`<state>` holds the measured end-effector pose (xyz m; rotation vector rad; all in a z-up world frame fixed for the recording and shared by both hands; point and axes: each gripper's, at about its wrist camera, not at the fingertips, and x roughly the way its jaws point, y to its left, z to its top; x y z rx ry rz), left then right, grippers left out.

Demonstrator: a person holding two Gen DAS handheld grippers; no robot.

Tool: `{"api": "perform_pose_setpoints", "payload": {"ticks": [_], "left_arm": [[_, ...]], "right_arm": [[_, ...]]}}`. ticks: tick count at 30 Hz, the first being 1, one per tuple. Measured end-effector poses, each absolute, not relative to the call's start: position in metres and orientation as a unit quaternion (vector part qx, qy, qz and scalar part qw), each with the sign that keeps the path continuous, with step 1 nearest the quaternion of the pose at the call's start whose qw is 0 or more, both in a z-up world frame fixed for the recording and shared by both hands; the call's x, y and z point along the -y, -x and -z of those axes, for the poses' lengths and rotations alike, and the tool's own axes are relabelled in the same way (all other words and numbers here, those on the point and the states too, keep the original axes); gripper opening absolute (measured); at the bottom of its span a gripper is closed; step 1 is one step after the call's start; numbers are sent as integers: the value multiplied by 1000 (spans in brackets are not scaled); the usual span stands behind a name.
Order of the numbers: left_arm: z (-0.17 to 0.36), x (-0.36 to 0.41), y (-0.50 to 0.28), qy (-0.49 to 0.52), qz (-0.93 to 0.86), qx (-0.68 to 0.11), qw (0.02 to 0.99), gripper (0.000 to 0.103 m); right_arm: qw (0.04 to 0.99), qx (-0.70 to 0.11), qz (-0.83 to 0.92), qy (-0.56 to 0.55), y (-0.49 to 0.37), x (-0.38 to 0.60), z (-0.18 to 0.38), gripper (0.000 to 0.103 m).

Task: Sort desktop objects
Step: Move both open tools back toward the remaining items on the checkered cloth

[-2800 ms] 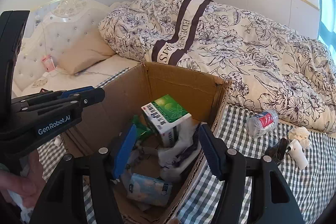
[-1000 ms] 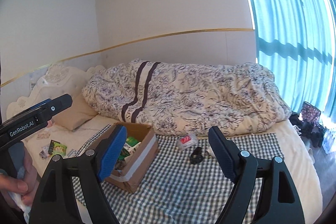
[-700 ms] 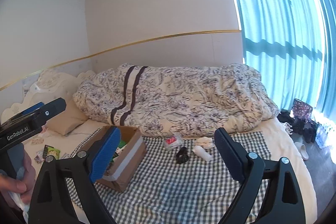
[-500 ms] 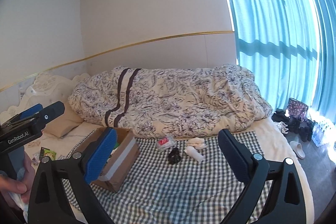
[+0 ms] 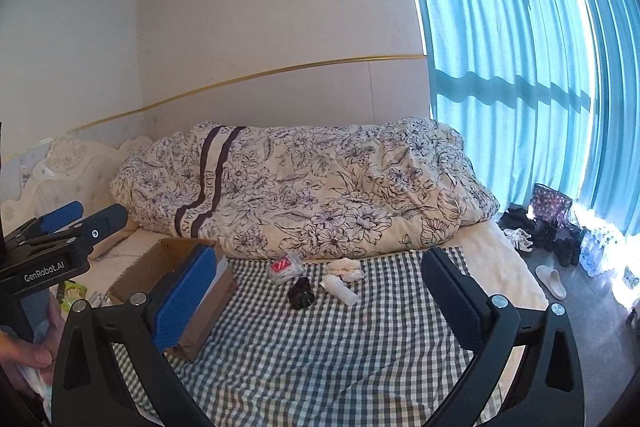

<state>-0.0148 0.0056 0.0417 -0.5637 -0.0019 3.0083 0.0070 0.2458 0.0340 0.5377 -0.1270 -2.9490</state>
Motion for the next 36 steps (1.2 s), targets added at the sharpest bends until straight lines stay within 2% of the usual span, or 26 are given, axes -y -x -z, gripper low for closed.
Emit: {"api": "perform_pose_setpoints", "payload": {"ticks": [9, 21, 36], "left_arm": [[-17, -19, 49, 208, -977, -8, 40, 103], [34, -22, 102, 246, -968, -14, 37, 103], [118, -35, 174, 299, -952, -32, 54, 103]], "right_arm": [[65, 30, 978, -194, 19, -255, -14, 103], [81, -9, 971, -226, 75, -251, 41, 103], [93, 14, 952, -291, 158, -255, 118, 103]]}}
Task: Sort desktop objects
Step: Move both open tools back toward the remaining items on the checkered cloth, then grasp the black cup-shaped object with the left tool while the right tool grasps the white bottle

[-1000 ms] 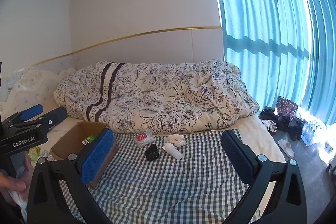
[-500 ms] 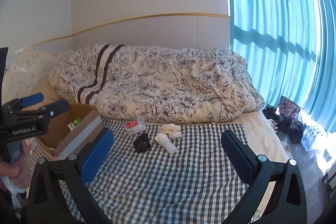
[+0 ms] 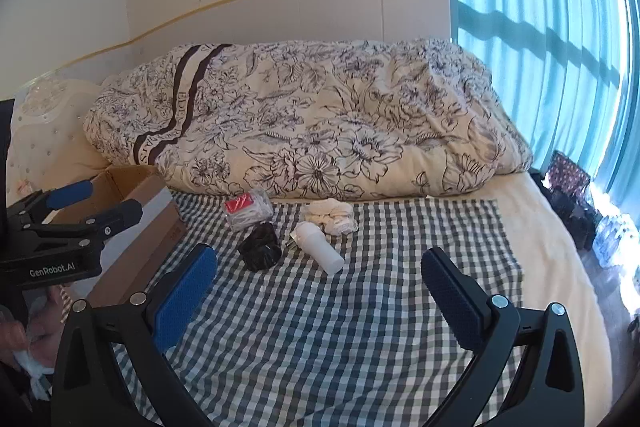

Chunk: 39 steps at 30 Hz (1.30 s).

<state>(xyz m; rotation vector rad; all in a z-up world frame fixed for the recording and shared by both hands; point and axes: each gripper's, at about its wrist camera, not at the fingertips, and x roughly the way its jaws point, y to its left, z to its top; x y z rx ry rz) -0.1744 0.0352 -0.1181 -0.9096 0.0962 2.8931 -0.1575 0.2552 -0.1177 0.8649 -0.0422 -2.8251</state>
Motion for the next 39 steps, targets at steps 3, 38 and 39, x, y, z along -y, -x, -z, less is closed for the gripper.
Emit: {"api": "perform_pose_setpoints", "payload": {"ticks": [3, 38, 39], "left_arm": [[136, -36, 189, 309, -949, -26, 57, 103], [309, -74, 336, 414, -903, -78, 81, 103], [313, -74, 339, 422, -900, -77, 81, 103]], "right_arm": [[93, 12, 949, -300, 170, -257, 133, 103], [110, -35, 924, -364, 310, -231, 276, 103], [111, -37, 923, -367, 312, -231, 278, 103]]}}
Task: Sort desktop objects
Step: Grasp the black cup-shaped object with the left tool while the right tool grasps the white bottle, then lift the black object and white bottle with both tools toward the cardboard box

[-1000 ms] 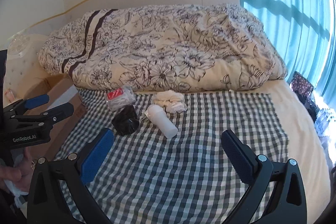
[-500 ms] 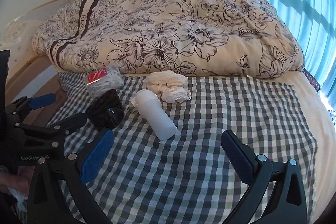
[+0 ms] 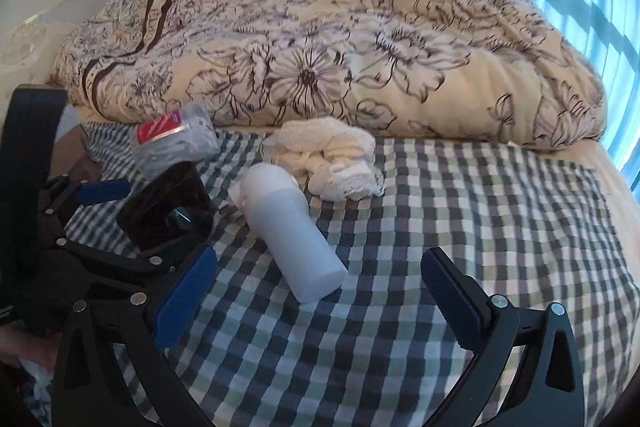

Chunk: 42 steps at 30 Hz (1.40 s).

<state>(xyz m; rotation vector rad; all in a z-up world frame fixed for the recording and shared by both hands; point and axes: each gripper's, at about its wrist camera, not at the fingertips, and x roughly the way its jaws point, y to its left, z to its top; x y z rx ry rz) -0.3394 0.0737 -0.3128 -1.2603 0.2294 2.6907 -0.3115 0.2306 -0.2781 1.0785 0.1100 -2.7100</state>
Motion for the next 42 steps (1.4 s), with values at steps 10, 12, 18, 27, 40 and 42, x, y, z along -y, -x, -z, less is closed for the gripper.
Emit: {"api": "perform_pose_setpoints", "payload": {"ticks": [10, 12, 18, 27, 40, 42], "left_arm": [[327, -67, 355, 451, -885, -48, 104, 97], [325, -72, 350, 441, -889, -60, 110, 81], [323, -78, 341, 430, -892, -75, 119, 65], [313, -64, 325, 446, -888, -49, 98, 65], [251, -50, 266, 422, -901, -35, 91, 65], [240, -47, 256, 417, -904, -33, 91, 65]], "right_arm": [[125, -65, 901, -409, 328, -220, 296, 69], [123, -72, 902, -408, 329, -217, 297, 60], [119, -73, 903, -406, 329, -218, 301, 43], [118, -50, 913, -386, 313, -222, 285, 35], [115, -4, 923, -366, 234, -229, 252, 32], [117, 1, 925, -362, 219, -228, 245, 31]]}}
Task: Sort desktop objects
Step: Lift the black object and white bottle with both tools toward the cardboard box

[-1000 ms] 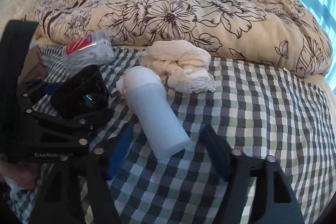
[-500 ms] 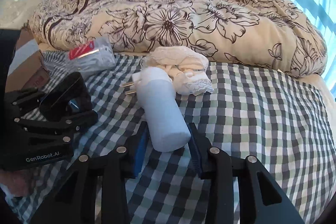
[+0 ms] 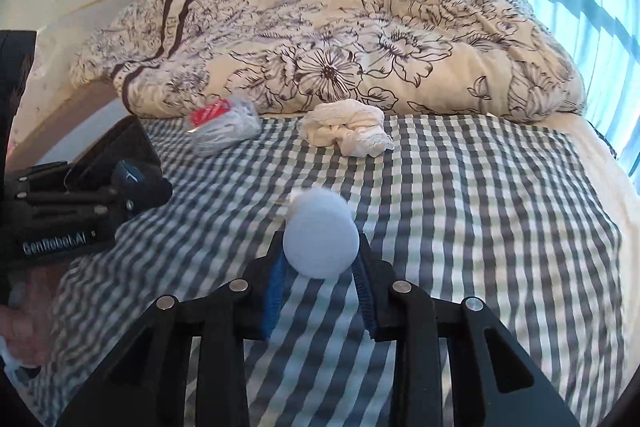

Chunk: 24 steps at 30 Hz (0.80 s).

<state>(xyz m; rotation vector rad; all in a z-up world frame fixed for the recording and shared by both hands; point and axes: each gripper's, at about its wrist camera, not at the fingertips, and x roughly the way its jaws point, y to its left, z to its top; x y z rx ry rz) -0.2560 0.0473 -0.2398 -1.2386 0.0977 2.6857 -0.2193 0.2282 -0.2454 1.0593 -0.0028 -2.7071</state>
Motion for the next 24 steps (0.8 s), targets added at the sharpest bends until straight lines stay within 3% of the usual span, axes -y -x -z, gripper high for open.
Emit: {"api": "perform_pose_setpoints", "payload": {"ticks": [24], "left_arm": [[153, -24, 159, 368, -926, -23, 79, 65]], "right_arm": [[140, 29, 937, -318, 110, -217, 186, 30]]}}
